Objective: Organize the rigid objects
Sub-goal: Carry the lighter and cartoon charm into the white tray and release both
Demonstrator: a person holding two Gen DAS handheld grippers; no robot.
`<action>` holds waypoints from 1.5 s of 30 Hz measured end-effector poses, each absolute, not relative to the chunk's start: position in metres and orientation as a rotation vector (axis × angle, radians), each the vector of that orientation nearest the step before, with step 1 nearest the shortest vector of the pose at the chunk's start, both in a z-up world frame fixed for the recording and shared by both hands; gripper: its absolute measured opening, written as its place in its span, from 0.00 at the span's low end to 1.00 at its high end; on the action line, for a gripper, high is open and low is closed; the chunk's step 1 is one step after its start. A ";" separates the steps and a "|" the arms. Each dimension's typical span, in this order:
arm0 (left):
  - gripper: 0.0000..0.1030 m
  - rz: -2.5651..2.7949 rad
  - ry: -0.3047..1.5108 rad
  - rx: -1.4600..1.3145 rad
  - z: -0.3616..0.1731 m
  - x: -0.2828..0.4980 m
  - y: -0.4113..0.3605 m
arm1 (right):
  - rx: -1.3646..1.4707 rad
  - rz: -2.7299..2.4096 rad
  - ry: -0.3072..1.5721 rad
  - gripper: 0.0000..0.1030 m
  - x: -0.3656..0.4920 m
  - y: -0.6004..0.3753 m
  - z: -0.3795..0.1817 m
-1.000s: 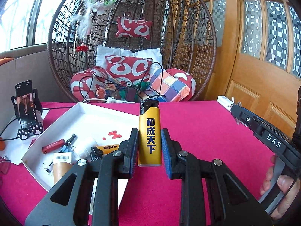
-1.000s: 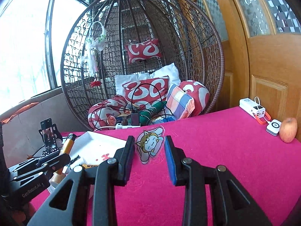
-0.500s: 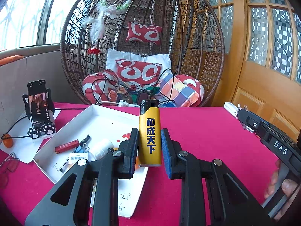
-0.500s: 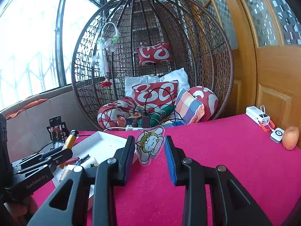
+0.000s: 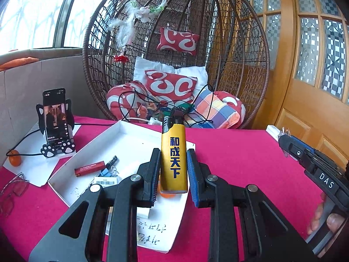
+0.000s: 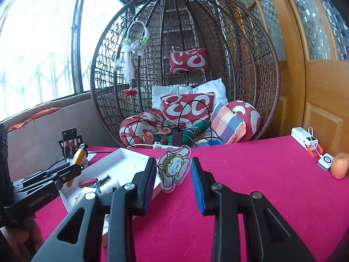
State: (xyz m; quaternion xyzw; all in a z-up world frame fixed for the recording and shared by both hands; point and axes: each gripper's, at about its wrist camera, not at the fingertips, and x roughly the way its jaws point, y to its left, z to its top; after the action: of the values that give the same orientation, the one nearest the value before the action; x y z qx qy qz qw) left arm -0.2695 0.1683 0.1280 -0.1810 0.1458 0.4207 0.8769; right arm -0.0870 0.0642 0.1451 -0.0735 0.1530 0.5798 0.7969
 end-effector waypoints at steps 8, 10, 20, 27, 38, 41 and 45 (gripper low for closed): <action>0.23 0.890 0.306 -0.395 0.123 -0.279 0.176 | -0.186 1.262 0.331 0.31 -0.094 0.075 0.142; 0.23 0.895 0.309 -0.404 0.121 -0.281 0.180 | -0.197 1.272 0.333 0.30 -0.096 0.081 0.142; 0.23 0.904 0.315 -0.438 0.111 -0.288 0.192 | -0.230 1.298 0.338 0.31 -0.107 0.098 0.137; 0.23 0.909 0.325 -0.463 0.103 -0.293 0.200 | -0.252 1.309 0.342 0.31 -0.112 0.108 0.133; 0.23 0.934 0.336 -0.467 0.103 -0.295 0.228 | -0.299 1.367 0.396 0.31 -0.116 0.160 0.129; 0.23 0.948 0.351 -0.467 0.104 -0.292 0.246 | -0.314 1.388 0.431 0.31 -0.117 0.179 0.126; 0.23 0.974 0.405 -0.497 0.092 -0.288 0.278 | -0.318 1.401 0.538 0.31 -0.115 0.206 0.110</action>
State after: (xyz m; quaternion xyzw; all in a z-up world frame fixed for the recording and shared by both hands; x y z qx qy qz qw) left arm -0.2884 0.2779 0.0920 -0.2345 0.1914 0.4599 0.8348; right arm -0.1153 0.2056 0.1097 -0.1439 0.2434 0.6338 0.7199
